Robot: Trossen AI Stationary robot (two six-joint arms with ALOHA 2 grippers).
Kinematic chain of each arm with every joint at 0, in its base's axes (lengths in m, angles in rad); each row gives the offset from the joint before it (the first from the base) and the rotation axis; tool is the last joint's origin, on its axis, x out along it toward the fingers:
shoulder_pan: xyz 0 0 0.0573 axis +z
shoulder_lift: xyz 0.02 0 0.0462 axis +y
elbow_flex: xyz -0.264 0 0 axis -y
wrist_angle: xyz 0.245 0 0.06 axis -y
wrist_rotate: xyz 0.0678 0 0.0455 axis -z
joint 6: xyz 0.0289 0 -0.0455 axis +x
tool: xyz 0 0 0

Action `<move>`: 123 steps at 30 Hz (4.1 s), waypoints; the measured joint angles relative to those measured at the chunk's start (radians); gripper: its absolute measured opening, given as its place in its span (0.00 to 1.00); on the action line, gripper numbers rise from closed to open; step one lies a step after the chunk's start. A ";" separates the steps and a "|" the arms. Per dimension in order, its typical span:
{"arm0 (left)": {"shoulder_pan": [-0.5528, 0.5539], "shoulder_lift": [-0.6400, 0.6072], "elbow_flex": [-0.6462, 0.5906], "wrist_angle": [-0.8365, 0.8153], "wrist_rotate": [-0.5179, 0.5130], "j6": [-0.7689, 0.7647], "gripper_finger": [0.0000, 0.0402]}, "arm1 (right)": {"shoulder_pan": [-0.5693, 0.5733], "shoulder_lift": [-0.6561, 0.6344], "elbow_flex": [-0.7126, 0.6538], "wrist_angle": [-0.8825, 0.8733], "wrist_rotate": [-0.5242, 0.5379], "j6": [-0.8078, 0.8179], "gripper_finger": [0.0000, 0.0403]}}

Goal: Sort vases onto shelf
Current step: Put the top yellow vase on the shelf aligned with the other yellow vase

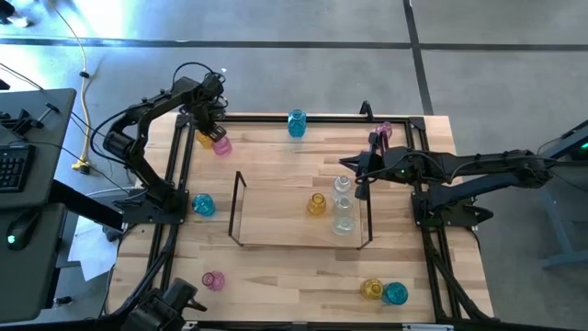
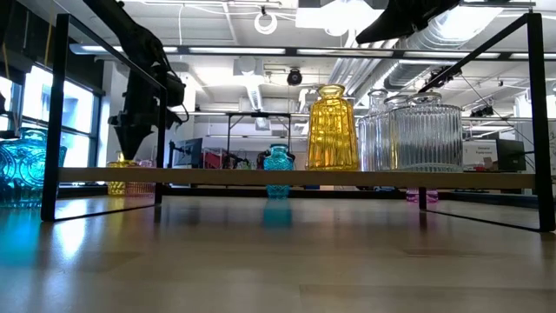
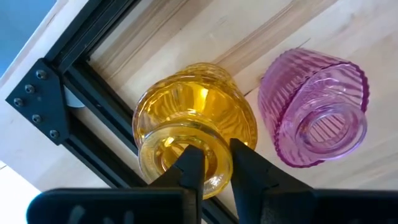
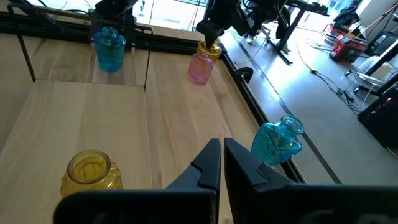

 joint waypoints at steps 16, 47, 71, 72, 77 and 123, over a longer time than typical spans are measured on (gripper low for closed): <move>-0.063 -0.059 0.271 -0.160 -0.139 0.024 0.10 | 0.000 0.000 0.000 0.000 0.000 -0.002 0.00; -0.818 0.067 0.501 0.026 0.043 0.078 0.10 | 0.000 -0.168 0.000 -0.053 -0.086 -0.063 0.00; -1.059 0.226 0.500 0.041 0.044 0.132 0.10 | 0.000 -0.167 0.000 -0.075 -0.087 -0.051 0.00; -1.060 0.225 0.500 0.041 0.045 0.128 0.10 | 0.000 -0.167 0.000 -0.075 -0.087 -0.051 0.00; -1.059 0.225 0.500 0.037 0.048 0.106 0.11 | 0.000 -0.167 0.000 -0.076 -0.087 -0.051 0.00; -1.155 -0.049 0.264 0.082 0.048 -0.202 0.12 | 0.000 -0.167 0.001 -0.119 -0.086 -0.037 0.00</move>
